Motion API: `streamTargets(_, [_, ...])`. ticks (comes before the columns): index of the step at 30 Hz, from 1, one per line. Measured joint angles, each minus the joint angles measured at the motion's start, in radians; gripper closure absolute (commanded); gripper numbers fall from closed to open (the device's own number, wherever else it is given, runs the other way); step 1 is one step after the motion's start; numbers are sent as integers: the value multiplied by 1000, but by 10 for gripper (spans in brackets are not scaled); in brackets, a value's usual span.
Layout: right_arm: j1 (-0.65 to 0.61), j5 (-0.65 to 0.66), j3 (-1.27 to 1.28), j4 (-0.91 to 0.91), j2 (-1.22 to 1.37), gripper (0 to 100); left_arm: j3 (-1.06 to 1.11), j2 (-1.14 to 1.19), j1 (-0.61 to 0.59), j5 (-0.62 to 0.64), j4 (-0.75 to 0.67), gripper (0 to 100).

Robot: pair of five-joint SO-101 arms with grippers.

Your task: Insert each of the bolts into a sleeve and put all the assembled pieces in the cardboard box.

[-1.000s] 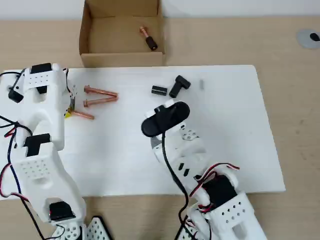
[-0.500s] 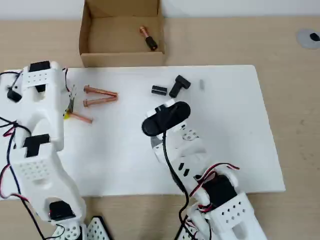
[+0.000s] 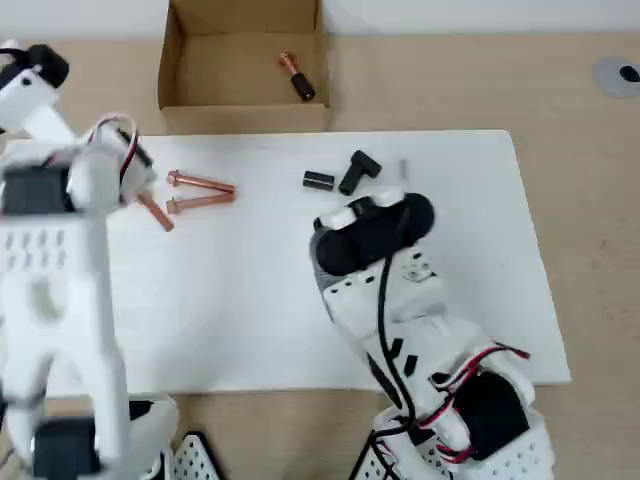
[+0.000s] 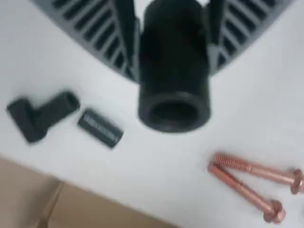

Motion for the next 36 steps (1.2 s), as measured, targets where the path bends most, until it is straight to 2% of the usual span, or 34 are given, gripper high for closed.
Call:
streamTargets(4, [0, -21, 14, -35, 0, 989, 204, -258, 2, -126, -123, 991])
streamTargets(9, [0, -23, 249, -287, -92, 989, 482, -651, 2, -255, -318, 991])
streamTargets(16, [-178, 58, 763, -786, -350, 989, 956, -1183, 2, -281, -729, 993])
streamTargets(18, [-222, 57, 821, -821, -379, 989, 1100, -1297, 2, -281, -839, 994])
streamTargets(20, [-259, 57, 839, -852, -388, 989, 1185, -1312, 0, -282, -922, 994])
streamTargets(24, [-305, 54, 841, -865, -393, 989, 1221, -1327, 21, -229, -968, 994])
streamTargets(28, [-396, 14, 841, -865, -393, 989, 1223, -1327, 152, -164, -964, 994])
streamTargets(33, [-423, -12, 841, -865, -393, 989, 1209, -1327, 370, -155, -830, 994])
streamTargets(36, [-425, -15, 841, -865, -393, 989, 1160, -1327, 442, -153, -730, 994])
